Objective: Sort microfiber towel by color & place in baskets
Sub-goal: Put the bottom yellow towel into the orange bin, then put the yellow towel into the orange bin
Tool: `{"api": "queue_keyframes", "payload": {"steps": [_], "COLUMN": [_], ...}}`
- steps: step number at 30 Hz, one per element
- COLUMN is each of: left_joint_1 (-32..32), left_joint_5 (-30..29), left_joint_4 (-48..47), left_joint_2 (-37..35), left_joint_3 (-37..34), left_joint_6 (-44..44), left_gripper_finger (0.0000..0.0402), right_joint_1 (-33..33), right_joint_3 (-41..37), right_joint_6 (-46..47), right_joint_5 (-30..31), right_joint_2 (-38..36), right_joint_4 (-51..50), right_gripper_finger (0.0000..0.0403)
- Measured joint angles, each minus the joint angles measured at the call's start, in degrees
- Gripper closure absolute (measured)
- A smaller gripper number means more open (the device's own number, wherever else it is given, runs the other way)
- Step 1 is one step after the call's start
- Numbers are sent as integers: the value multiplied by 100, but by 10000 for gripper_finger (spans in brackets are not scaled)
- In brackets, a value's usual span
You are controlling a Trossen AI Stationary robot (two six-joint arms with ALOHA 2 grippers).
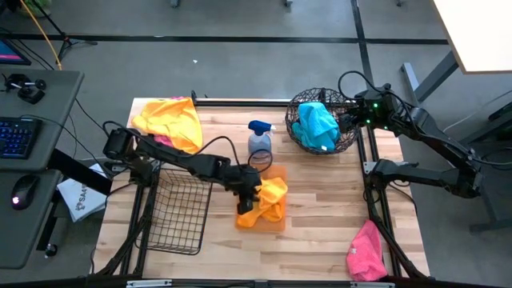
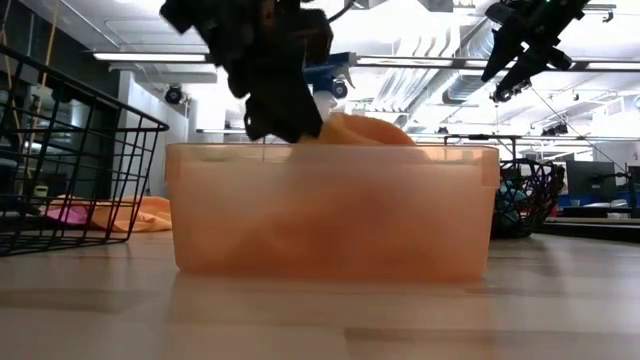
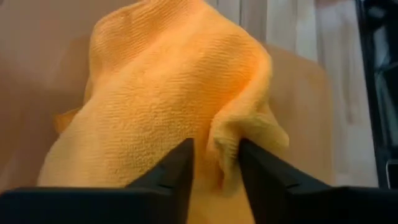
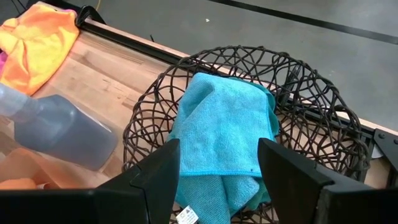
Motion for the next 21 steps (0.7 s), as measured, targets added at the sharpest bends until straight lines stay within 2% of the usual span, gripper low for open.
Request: {"api": "queue_keyframes", "payload": {"steps": [4, 8, 12, 14, 17, 19, 21], "left_joint_1": [-2, 22, 53, 99, 287, 532, 878], "left_joint_5": [8, -76, -770, -1346, -2241, -2543, -2552], "left_joint_4": [-1252, -2895, -4093, -4427, -4736, -4696, -4724], "left_joint_2": [-20, -72, -235, -462, -1014, -1510, -2068], "left_joint_3": [695, 1518, 1955, 1944, 1569, 1120, 539], "left_joint_6": [409, 967, 1096, 1006, 562, 235, -101], "left_gripper_finger": [214, 163, 141, 139, 140, 141, 142], "right_joint_1": [0, 0, 0, 0, 0, 0, 0], "right_joint_3": [0, 0, 0, 0, 0, 0, 0], "right_joint_6": [20, 108, 109, 113, 133, 206, 258], "right_joint_5": [0, -2, -2, -2, -2, -1, -2], "right_joint_2": [0, 0, 0, 0, 0, 0, 0], "right_joint_4": [0, 0, 0, 0, 0, 0, -2], "right_gripper_finger": [191, 191, 191, 191, 191, 191, 191]}}
